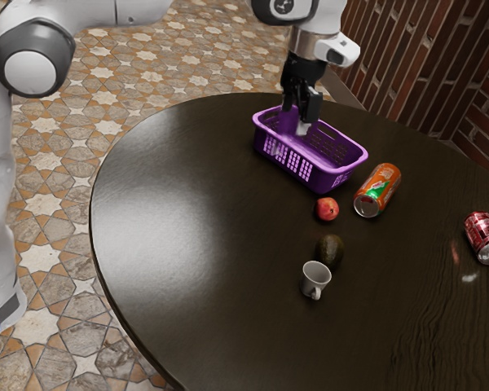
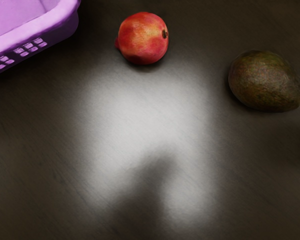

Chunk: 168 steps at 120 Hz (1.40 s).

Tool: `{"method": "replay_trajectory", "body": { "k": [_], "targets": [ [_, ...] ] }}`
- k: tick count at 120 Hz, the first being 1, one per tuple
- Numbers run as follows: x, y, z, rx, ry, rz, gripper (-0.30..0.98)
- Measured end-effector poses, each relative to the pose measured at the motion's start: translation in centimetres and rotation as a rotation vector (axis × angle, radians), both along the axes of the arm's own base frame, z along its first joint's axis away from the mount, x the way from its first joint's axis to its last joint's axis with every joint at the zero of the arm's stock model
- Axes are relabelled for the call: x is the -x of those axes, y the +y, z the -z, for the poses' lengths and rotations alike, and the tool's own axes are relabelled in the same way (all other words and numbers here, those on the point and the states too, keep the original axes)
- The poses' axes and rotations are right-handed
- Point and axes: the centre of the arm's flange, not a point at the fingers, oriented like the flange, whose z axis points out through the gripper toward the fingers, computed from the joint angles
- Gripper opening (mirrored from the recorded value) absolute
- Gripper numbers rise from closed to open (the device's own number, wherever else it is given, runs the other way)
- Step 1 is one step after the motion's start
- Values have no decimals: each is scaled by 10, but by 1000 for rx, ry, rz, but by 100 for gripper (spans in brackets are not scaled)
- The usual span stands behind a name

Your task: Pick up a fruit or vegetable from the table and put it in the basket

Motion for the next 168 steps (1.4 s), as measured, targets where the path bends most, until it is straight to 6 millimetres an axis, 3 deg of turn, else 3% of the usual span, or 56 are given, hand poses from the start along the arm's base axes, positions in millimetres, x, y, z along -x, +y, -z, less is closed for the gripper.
{"method": "replay_trajectory", "body": {
  "k": [22, 39, 53, 72, 86, 101, 119, 143, 156, 168],
  "targets": [
    [0, -11, -3, -1, 4, 17, 69],
    [0, -8, -2, 8, 10, 10, 69],
    [2, 8, -8, 54, 9, -43, 69],
    [-24, -25, 4, 102, 11, -226, 69],
    [-27, -28, 6, 124, 20, -427, 69],
    [-24, -66, 9, 129, 38, -576, 69],
    [-28, -84, 37, 115, 96, -761, 69],
    [-38, -78, 79, 75, 145, -985, 69],
    [-50, -84, 86, 75, 132, -1063, 69],
    [-66, -78, 103, 70, 125, -1135, 69]
  ]
}}
